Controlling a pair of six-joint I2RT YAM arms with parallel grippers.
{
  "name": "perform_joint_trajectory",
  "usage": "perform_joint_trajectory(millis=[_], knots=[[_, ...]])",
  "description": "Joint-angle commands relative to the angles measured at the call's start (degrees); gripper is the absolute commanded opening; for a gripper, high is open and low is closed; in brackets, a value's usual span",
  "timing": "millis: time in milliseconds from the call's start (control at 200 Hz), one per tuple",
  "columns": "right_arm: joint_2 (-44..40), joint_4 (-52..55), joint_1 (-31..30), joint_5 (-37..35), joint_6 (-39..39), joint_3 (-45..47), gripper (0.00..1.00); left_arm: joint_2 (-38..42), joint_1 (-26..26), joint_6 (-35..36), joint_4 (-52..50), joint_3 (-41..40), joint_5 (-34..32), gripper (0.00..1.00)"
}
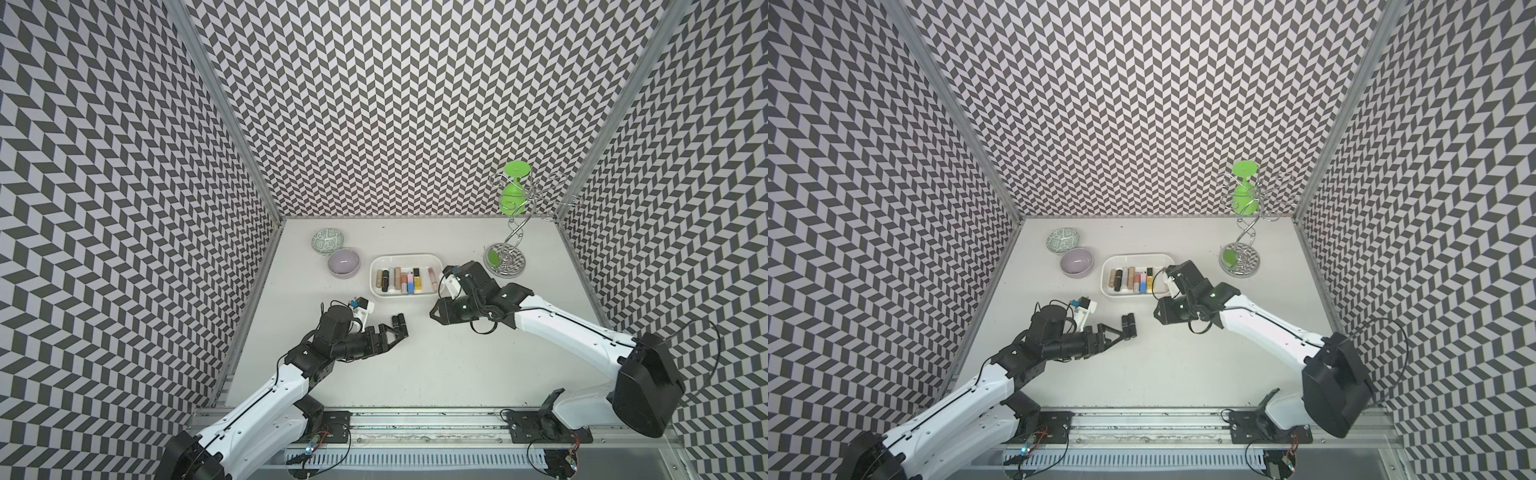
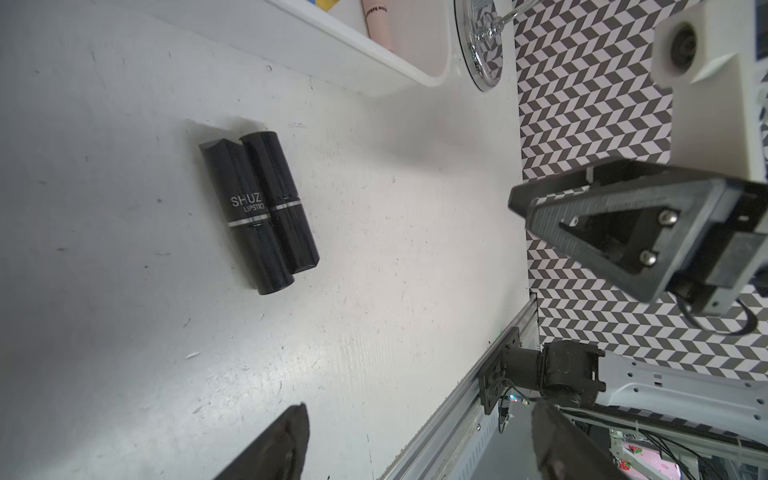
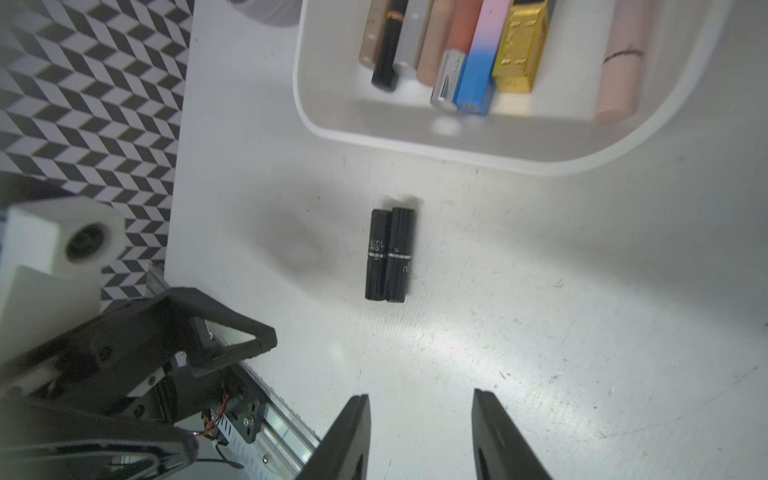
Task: Put the lipstick into the storage box
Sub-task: Pick up the lipstick at the center of the board.
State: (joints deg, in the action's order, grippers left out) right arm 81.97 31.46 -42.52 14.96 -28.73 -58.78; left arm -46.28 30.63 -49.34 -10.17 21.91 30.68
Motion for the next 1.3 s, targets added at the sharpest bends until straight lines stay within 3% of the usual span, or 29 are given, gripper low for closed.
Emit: perform_joint_trajectory(millis=[0,200,441,776,1297], knots=[[3.4,-2.2,-4.0,-3.9,-1.3,-1.7,0.46,3.5,0.3,-1.6,-3.4,-1.0,-5.4,0.87],[12.6,-1.7,-9.7,-6.2,-0.9,-7.6,0.50,11.1,0.1,-2.4,-10.1,-3.2,-7.3,0.88],[20.9,-0.3,-11.7,-8.0,-0.5,-13.3,0.51,18.8,-0.2,-0.5,-18.3,-0.8,-11.6,0.89],[28.3,3.8,-12.4,-13.4,0.8,-19.4,0.50,18.6,-0.5,2.1,-19.1,1.7,-11.3,0.89],[32.8,5.6,-12.4,-15.6,1.7,-22.8,0.44,16.3,-0.8,4.9,-19.0,3.3,-9.6,0.89]])
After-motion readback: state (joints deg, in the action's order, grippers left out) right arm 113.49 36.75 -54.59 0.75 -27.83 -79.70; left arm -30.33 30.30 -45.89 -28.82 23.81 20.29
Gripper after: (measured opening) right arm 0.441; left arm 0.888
